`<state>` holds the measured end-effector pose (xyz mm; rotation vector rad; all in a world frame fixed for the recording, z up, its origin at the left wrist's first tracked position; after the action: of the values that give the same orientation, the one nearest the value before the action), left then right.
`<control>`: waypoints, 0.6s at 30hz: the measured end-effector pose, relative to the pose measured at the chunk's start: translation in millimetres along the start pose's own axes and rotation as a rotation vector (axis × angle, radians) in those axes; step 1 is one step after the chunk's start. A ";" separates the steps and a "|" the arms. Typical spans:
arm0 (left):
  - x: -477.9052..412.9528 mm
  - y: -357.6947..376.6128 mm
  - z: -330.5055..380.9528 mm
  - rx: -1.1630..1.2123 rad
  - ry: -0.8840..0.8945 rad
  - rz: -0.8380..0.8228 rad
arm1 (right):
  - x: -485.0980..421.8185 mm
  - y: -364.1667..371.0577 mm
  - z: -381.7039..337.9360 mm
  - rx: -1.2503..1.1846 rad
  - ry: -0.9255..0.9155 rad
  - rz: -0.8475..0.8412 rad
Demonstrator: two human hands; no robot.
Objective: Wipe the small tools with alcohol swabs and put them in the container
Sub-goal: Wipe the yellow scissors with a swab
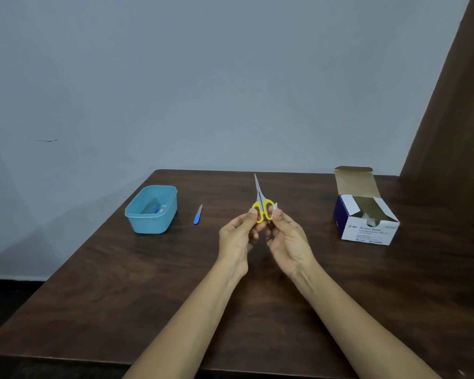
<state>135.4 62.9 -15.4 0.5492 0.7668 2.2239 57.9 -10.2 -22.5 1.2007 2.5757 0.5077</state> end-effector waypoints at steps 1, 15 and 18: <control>0.2 0.1 -0.8 0.014 -0.010 0.001 | 0.9 0.0 0.9 -0.001 -0.003 0.017; -3.0 -4.1 -3.5 -0.034 0.046 0.014 | 12.6 -3.2 5.0 0.269 0.021 0.258; -2.5 -4.9 -1.0 -0.109 0.116 0.028 | 12.3 -3.1 6.4 0.252 0.075 0.266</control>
<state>138.8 63.5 -19.8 0.3835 0.6950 2.3242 50.4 -1.3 -30.6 1.6529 2.6148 0.2885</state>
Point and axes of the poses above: each hand's wrist, its own x-axis away from the middle knuckle, its own y-axis out of the palm, z = x × y, the point moved 4 cm from there along -x, towards the middle knuckle, and after that the axes turned 14 degrees about x, right-handed, at the moved point
